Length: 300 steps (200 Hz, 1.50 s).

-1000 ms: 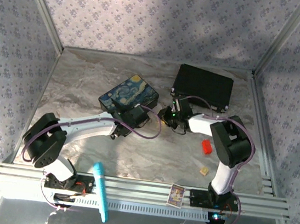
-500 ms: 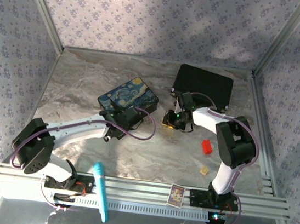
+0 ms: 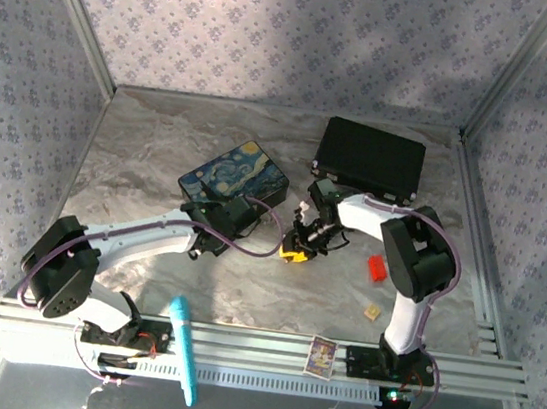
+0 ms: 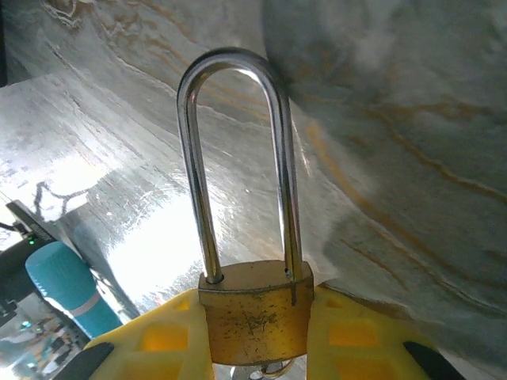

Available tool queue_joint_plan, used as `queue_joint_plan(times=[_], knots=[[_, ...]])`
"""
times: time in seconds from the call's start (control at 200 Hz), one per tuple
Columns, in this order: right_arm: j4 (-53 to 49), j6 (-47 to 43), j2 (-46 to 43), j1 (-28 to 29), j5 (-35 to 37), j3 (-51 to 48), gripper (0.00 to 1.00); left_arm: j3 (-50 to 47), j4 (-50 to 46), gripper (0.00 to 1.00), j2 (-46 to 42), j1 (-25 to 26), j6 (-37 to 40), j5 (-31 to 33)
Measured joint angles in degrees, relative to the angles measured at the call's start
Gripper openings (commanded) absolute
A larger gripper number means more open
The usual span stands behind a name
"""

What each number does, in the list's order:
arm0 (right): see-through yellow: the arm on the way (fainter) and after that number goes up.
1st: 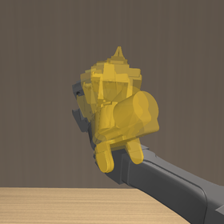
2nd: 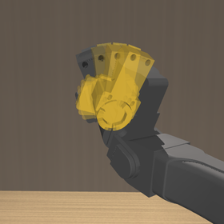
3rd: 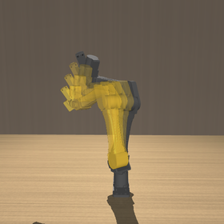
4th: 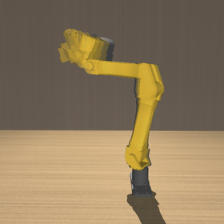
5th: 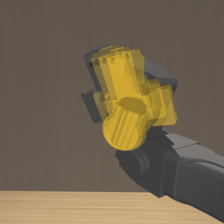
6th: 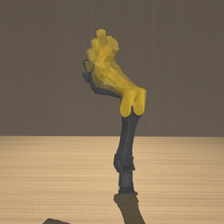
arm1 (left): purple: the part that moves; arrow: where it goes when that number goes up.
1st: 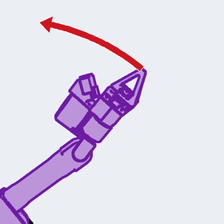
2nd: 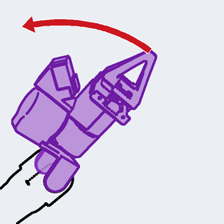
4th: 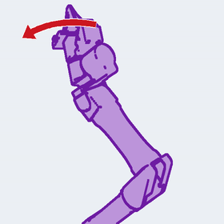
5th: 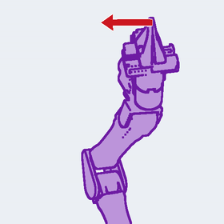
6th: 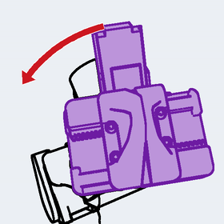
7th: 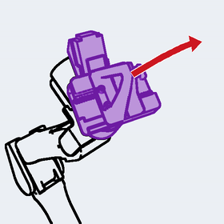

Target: Unlock the padlock with the key

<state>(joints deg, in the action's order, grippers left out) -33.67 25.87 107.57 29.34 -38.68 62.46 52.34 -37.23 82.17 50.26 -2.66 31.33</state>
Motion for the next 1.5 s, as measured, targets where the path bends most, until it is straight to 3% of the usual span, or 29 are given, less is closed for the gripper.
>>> queue_joint_plan(times=[0.18,0.335,0.525,0.595,0.725,0.91,1.114,1.164,1.204,1.214,1.274,1.389,1.499], knots=[[-5.53,-1.09,0.04,-0.92,4.13,1.68,0.0,-0.02,0.11,0.46,0.0,0.02,0.0,0.0],[-11.74,-2.03,1.05,2.16,13.53,5.88,0.18,-0.02,0.11,0.47,0.0,0.09,-0.02,0.0],[-13.46,-2.14,1.25,4.35,18.18,7.3,0.27,-0.02,0.13,0.47,0.0,0.11,-0.42,0.04],[-13.9,-2.05,1.25,4.57,19.28,7.41,0.34,0.0,0.11,0.51,0.07,0.15,-0.61,0.24],[-14.43,-2.12,0.81,4.57,21.05,7.19,0.37,0.0,0.11,0.56,0.63,0.55,-1.77,1.42],[-16.09,-1.29,-1.6,3.5,23.89,5.77,0.53,0.94,-0.2,0.74,1.97,0.76,-4.5,4.07],[-15.63,-0.22,-4.31,3.1,24.04,5.7,0.58,2.16,-0.24,0.83,2.25,0.76,-6.71,6.25],[-15.61,0.24,-5.62,3.06,24.59,5.66,0.69,2.27,-0.2,0.88,1.92,0.76,-7.23,6.69],[-15.54,0.39,-6.99,2.91,25.33,5.55,0.96,2.27,-0.17,0.92,1.4,0.76,-7.52,6.97],[-15.43,0.37,-7.45,2.86,25.59,5.46,0.98,2.27,-0.15,0.93,1.18,0.76,-7.67,7.02],[-14.64,0.28,-10.75,2.4,27.41,4.74,0.99,2.27,-0.09,1.0,-0.52,0.74,-8.24,7.17],[-12.96,0.17,-20.24,1.29,33.53,3.91,0.99,2.25,0.76,1.0,-7.19,-0.68,-10.6,7.06],[-8.87,-1.68,-30.49,0.63,42.12,2.89,0.99,1.33,4.42,1.0,-16.5,-5.7,-14.12,6.21]])
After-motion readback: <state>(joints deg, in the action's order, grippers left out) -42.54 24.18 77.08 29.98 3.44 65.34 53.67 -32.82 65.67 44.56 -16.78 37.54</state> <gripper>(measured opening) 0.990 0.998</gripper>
